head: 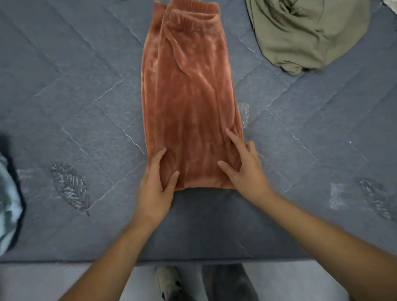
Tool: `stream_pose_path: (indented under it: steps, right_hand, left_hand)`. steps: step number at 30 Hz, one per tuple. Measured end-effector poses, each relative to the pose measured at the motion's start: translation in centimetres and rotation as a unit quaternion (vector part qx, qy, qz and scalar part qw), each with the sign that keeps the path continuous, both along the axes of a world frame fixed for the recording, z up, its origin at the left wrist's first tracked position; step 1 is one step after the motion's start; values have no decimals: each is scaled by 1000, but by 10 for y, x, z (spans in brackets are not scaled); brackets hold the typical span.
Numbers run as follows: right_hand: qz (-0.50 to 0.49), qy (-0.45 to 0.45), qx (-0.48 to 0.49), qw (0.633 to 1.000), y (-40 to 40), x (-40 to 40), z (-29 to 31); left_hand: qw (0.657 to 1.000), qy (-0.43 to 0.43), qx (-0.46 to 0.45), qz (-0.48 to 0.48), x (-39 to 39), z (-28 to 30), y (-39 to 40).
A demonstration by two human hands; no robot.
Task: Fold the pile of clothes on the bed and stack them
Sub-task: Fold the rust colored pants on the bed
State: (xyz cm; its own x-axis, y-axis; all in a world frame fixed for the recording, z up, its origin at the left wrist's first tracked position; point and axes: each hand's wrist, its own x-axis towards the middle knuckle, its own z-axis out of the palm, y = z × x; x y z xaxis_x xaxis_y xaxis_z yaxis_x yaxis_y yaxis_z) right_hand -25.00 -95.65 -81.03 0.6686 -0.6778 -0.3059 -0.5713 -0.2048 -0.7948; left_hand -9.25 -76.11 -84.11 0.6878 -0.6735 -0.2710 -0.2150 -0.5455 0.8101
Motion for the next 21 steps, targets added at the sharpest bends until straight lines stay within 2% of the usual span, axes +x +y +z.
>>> stream_pose_path:
  steps: [3, 5, 6, 8, 9, 11, 14, 17, 19, 21]
  right_hand:
    - [21, -11, -18, 1000, 43, -50, -9]
    - [52, -2, -87, 995, 61, -77, -15]
    - [73, 8, -152, 986, 66, -88, -18]
    - [139, 13, -265, 954, 66, -107, -21]
    - [181, 17, -299, 937, 62, -115, -23]
    - [270, 38, -342, 899, 54, -126, -26]
    - [364, 73, -386, 845, 41, -126, -30]
    - [419, 52, -415, 806, 19, -103, -32]
    - [459, 41, -417, 784, 3, -87, -29]
    - [496, 42, -410, 764, -6, -79, -24]
  left_hand:
    - [999, 13, 0, -35, -39, 2, 51]
    - [997, 2, 22, -71, -52, 1, 81]
    - [994, -41, 42, -96, -53, 1, 92]
    - [968, -189, 88, -141, -47, 2, 103]
    - [946, -263, 107, -158, -41, 1, 104]
    - [911, -337, 116, -208, -27, -1, 102]
    - [869, -363, 69, -328, -5, -5, 88]
    - [825, -366, 42, -429, 16, -5, 69]
    - [816, -343, 26, -465, 26, -2, 62]
    - [827, -310, 8, -468, 31, 3, 59]
